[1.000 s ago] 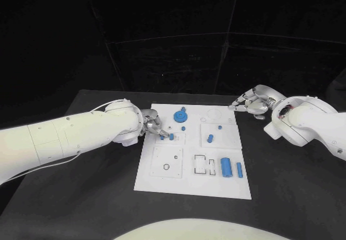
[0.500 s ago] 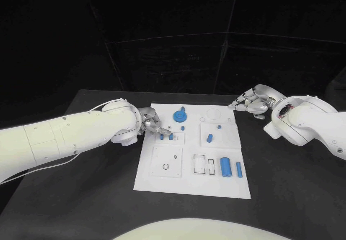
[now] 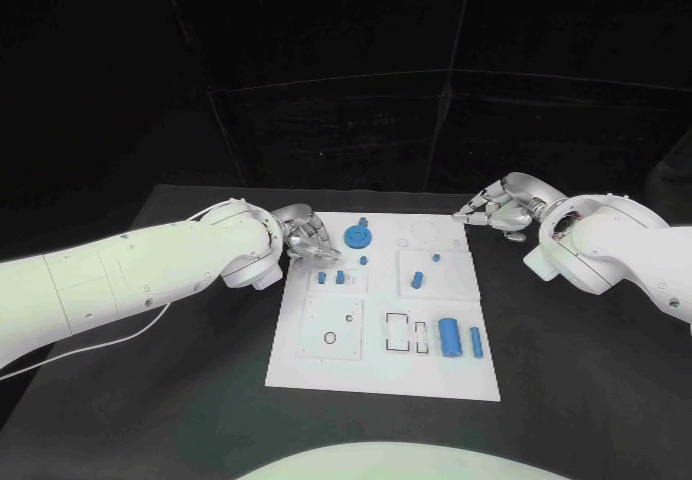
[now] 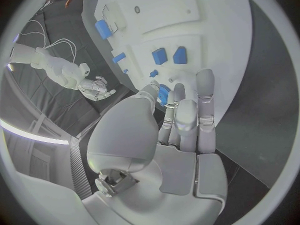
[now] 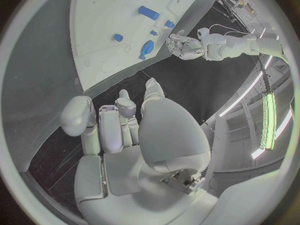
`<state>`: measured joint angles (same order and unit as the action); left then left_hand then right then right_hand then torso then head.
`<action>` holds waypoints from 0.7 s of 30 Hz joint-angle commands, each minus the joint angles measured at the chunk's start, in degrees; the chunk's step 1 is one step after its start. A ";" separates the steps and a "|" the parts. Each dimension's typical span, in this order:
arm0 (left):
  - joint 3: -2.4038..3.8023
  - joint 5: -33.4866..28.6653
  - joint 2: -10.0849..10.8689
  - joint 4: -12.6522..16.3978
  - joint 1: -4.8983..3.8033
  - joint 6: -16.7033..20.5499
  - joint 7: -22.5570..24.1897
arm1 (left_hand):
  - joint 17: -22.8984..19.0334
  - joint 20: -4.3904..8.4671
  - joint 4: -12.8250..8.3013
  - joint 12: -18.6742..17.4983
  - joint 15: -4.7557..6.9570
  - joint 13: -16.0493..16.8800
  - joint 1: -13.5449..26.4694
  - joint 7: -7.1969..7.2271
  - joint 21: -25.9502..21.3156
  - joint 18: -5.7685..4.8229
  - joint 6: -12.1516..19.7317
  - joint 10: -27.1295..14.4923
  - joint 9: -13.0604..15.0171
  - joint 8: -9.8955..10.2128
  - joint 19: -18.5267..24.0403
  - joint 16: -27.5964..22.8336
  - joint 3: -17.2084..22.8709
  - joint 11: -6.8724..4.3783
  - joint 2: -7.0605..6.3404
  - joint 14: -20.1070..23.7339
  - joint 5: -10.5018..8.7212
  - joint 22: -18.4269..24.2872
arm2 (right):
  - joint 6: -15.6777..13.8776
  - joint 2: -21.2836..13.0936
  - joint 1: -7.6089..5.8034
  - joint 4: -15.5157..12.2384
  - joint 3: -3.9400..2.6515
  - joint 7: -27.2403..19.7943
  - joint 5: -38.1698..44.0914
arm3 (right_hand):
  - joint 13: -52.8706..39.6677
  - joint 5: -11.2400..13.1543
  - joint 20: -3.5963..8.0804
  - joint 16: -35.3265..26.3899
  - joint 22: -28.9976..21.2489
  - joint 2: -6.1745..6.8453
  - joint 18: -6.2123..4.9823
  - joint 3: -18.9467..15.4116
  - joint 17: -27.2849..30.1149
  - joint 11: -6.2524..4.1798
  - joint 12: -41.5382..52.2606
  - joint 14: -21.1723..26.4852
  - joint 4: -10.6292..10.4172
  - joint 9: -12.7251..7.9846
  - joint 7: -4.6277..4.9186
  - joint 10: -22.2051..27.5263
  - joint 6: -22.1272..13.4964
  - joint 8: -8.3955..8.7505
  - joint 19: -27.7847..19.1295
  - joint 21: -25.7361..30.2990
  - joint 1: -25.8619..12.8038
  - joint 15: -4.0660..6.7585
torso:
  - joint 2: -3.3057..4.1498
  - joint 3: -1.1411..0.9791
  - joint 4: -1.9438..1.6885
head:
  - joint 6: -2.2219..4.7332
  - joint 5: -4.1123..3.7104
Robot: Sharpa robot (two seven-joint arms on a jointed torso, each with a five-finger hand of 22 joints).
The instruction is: Assemble the parts on the task board
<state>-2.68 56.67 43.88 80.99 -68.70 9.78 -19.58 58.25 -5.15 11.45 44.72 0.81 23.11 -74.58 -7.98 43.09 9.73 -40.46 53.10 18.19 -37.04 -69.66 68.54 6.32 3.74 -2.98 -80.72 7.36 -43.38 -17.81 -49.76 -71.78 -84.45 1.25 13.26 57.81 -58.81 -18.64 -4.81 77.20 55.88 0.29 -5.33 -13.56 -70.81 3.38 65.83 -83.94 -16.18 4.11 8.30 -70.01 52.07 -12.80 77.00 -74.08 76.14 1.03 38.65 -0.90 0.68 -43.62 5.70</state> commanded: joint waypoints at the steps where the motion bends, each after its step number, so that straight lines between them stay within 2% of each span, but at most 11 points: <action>1: 0.04 -1.23 -0.40 -0.31 -0.17 3.97 11.26 | -5.52 -0.33 -1.16 -1.70 -0.48 -1.62 -2.06 -0.61 -2.60 0.74 -0.55 -1.41 -1.76 1.85 1.18 -4.71 0.12 0.42 -0.41 2.46 -0.26 1.99 | -0.04 0.02 -0.11 -0.11 -0.02 -0.32 0.12 | -0.01 -0.22 0.01 -0.11 -0.07 0.08 -0.77 -0.24 -0.09 -0.02 0.10 -2.21 -0.01 -0.07 -0.03 0.39 -0.26 -0.16 -0.44 0.18 -0.33 0.16 | 0.02 -0.02 0.02 | 0.14 -0.27; 3: 0.03 0.62 -0.82 -0.53 -0.20 4.90 14.65 | -7.42 -0.56 -2.38 -2.97 -0.63 -2.86 -3.94 -0.71 -3.66 0.76 -0.73 -2.28 -3.15 3.54 1.32 -6.55 0.49 0.70 -0.83 3.16 -0.22 2.73 | -0.06 0.04 -0.11 -0.10 -0.02 -0.32 0.12 | -0.01 -0.22 0.01 -0.11 -0.07 0.08 -0.77 -0.24 -0.09 -0.02 0.10 -2.21 -0.01 -0.07 -0.03 0.39 -0.26 -0.16 -0.44 0.18 -0.33 0.16 | 0.06 0.03 -0.03 | 0.30 -0.45; 6: 0.01 6.10 -1.55 -0.83 -0.24 5.14 17.67 | -9.04 -0.51 -4.33 -4.45 -0.46 -4.58 -6.87 -0.21 -4.77 0.86 -2.20 -2.22 -5.10 6.02 1.18 -8.20 1.68 0.37 -1.41 3.66 -0.28 3.55 | -0.03 0.13 -0.11 -0.15 -0.02 -0.31 0.31 | -0.16 -1.12 0.01 -0.08 0.01 -0.15 -0.75 -0.25 -0.18 -0.06 0.30 -2.24 -0.12 -0.04 -0.07 0.26 -0.20 -0.35 -0.39 0.15 -0.20 0.18 | 0.12 0.02 0.08 | 0.52 -0.57; 7: 0.01 8.25 -1.83 -0.97 -0.24 5.05 18.33 | -9.23 -0.41 -4.72 -4.95 -0.32 -5.27 -7.39 -0.05 -5.15 0.83 -3.34 -1.67 -5.93 7.11 1.07 -8.50 2.16 0.21 -1.60 3.67 -0.36 3.84 | -0.04 0.17 -0.11 -0.17 -0.02 -0.30 0.42 | -0.15 -2.01 0.01 -0.10 0.01 -0.26 -0.76 -0.26 -0.18 -0.09 0.34 -2.25 -0.12 -0.02 -0.10 0.26 -0.18 -0.46 -0.37 0.16 -0.03 0.20 | 0.12 0.00 0.09 | 0.62 -0.61; 8: -0.04 10.54 -2.19 -1.16 -0.25 4.87 18.93 | -9.56 -0.33 -5.20 -6.00 0.06 -6.45 -7.83 0.17 -5.69 0.71 -4.60 -1.18 -7.27 9.06 0.84 -8.97 2.73 0.20 -2.17 3.67 -0.43 4.25 | -0.07 0.21 -0.11 -0.18 -0.02 -0.31 0.53 | -0.10 -2.54 0.02 -0.13 0.00 -0.30 -0.76 -0.28 -0.16 -0.10 0.32 -2.25 -0.12 -0.02 -0.11 0.29 -0.19 -0.53 -0.37 0.17 0.08 0.21 | 0.13 0.00 0.07 | 0.72 -0.65; 11: -0.61 15.03 -3.04 -1.70 -0.27 4.66 19.88 | -10.84 -0.30 -6.00 -8.92 -0.21 -8.97 -8.23 -0.02 -6.42 0.68 -6.17 -1.53 -9.24 12.18 0.30 -10.23 3.55 0.39 -3.29 3.72 -0.55 4.83 | -0.15 0.31 -0.11 -0.20 -0.02 -0.33 0.68 | -0.03 -2.81 0.02 -0.14 -0.02 -0.35 -0.76 -0.30 -0.17 -0.11 0.29 -2.25 -0.11 -0.02 -0.11 0.34 -0.22 -0.57 -0.37 0.19 0.17 0.21 | 0.09 -0.02 0.02 | 0.77 -0.75; 12: -0.80 16.59 -3.49 -2.05 -0.27 4.60 20.12 | -10.21 -0.34 -6.26 -10.04 -0.27 -10.01 -8.17 -0.05 -6.50 0.68 -6.82 -1.43 -9.93 13.30 -0.19 -9.71 3.82 0.48 -3.66 3.12 -0.63 4.95 | -0.18 0.36 -0.11 -0.21 -0.02 -0.34 0.72 | -0.03 -2.81 0.02 -0.14 -0.02 -0.35 -0.76 -0.30 -0.17 -0.11 0.29 -2.25 -0.11 -0.02 -0.11 0.34 -0.22 -0.57 -0.37 0.19 0.17 0.21 | 0.06 0.00 -0.01 | 0.75 -0.86; 16: -1.29 20.50 -5.17 -3.46 -0.29 3.89 20.12 | -6.52 -0.23 -6.75 -12.04 -0.33 -12.13 -7.78 0.03 -6.12 0.79 -8.66 -0.59 -11.26 15.46 -1.74 -6.39 4.49 0.44 -3.95 0.86 -0.70 4.85 | -0.19 0.52 -0.11 -0.24 -0.03 -0.35 0.94 | -0.08 -2.95 0.03 -0.11 0.04 -0.38 -0.75 -0.29 -0.23 -0.11 0.34 -2.27 -0.10 -0.02 -0.11 0.30 -0.23 -0.58 -0.34 0.16 0.23 0.22 | 0.12 0.08 -0.02 | 0.86 -1.06; 18: -1.52 21.91 -5.91 -4.15 -0.29 3.27 19.86 | -2.51 -0.02 -6.95 -12.82 -0.10 -13.02 -7.48 0.25 -1.90 0.11 -9.73 -0.05 -11.79 16.33 -4.29 -2.73 4.79 0.30 -4.07 -1.26 -0.74 1.12 | -0.17 0.61 -0.11 -0.27 -0.03 -0.36 1.07 | -0.11 -3.07 0.03 -0.05 0.10 -0.43 -0.74 -0.28 -0.33 -0.12 0.36 -2.29 -0.09 -0.02 -0.11 0.28 -0.24 -0.60 -0.32 0.14 0.29 0.22 | 0.17 0.10 0.02 | 0.94 -1.13; 21: -2.01 23.61 -6.92 -5.11 -0.30 2.23 19.38 | 1.45 0.11 -7.27 -14.59 0.02 -14.61 -6.99 0.40 3.94 -0.90 -10.85 0.13 -12.65 17.94 -7.23 0.96 5.15 0.34 -4.29 -3.17 -0.90 -4.24 | -0.16 0.75 -0.11 -0.28 -0.03 -0.36 1.18 | -0.11 -3.11 0.03 -0.03 0.11 -0.44 -0.74 -0.28 -0.36 -0.12 0.37 -2.30 -0.09 -0.02 -0.12 0.28 -0.25 -0.61 -0.31 0.13 0.31 0.22 | 0.10 0.02 0.08 | 0.99 -1.18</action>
<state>-4.70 74.93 37.15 76.22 -68.91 13.15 -1.57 59.10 -5.06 4.09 30.34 0.78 8.73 -81.66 -7.57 46.16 9.74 -51.13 52.75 5.68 -19.31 -76.47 68.94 11.26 4.08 -7.03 -83.56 6.65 -46.85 -17.84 -49.08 -71.78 -84.56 1.25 13.26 58.38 -58.90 -21.45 -4.81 77.20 55.94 0.29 -5.33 -13.56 -71.13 3.38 65.83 -83.94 -16.18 4.12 8.30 -70.01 52.07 -13.09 77.00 -74.08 76.15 1.03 38.77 -0.85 0.71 -42.67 4.55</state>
